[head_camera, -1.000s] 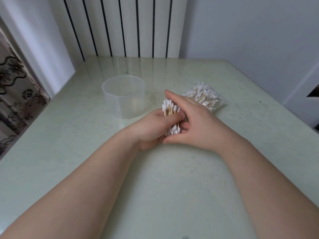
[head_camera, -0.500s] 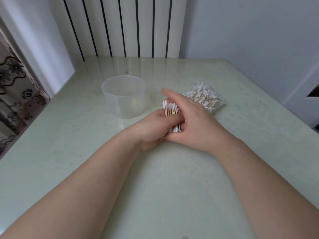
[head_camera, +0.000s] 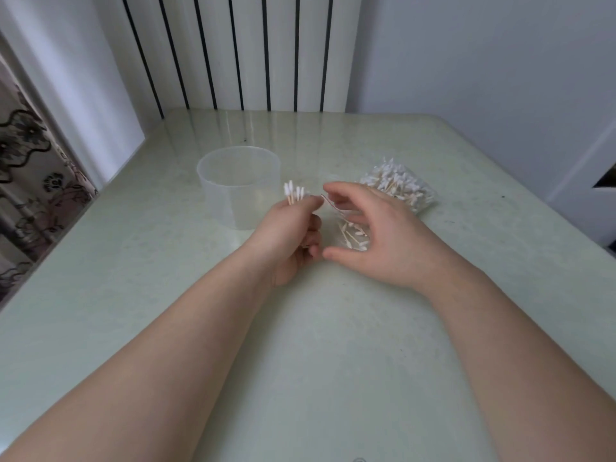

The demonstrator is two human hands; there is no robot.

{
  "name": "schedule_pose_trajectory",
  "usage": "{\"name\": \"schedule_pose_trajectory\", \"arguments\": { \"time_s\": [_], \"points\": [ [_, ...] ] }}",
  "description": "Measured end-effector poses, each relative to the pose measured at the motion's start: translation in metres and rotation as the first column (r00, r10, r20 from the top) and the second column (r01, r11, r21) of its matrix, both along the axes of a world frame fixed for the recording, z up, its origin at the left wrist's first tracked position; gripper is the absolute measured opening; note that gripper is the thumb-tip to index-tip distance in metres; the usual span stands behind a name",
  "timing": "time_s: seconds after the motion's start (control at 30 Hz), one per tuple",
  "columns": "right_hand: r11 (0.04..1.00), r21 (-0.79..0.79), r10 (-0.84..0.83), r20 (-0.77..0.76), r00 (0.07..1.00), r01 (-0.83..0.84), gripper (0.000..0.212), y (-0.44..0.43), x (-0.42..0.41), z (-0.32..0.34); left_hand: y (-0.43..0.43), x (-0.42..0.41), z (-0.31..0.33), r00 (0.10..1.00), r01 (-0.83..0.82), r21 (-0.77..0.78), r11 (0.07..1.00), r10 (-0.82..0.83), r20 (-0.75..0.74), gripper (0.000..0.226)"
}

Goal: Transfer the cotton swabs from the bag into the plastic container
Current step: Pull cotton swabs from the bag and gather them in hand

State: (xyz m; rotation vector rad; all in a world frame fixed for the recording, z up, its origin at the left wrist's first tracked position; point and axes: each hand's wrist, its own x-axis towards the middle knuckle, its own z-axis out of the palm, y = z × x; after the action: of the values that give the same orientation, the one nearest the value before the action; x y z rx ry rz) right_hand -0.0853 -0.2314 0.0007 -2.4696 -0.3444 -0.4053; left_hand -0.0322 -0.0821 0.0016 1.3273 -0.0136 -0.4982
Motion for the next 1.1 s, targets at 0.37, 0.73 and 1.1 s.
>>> {"name": "schedule_pose_trajectory", "arguments": {
  "time_s": [0.37, 0.73, 1.1],
  "points": [
    [0.94, -0.225, -0.227, 0.149, 0.962, 0.256, 0.023, -0.007, 0.006, -0.004, -0.002, 0.004, -0.001, 0.989, -0.138, -0.034, 0.99, 0.139, 0.047, 0.024],
    [0.764, -0.457, -0.473, 0.082, 0.877, 0.455, 0.052, 0.0, 0.015, -0.009, -0.003, 0.0, -0.004, 0.993, -0.052, 0.047, 0.998, 0.047, 0.113, 0.027],
    [0.666, -0.6, -0.52, 0.053, 0.853, 0.443, 0.023, 0.005, 0.019, -0.007, -0.002, -0.001, -0.003, 0.99, 0.003, 0.082, 0.997, -0.014, 0.137, 0.025]
  ]
}}
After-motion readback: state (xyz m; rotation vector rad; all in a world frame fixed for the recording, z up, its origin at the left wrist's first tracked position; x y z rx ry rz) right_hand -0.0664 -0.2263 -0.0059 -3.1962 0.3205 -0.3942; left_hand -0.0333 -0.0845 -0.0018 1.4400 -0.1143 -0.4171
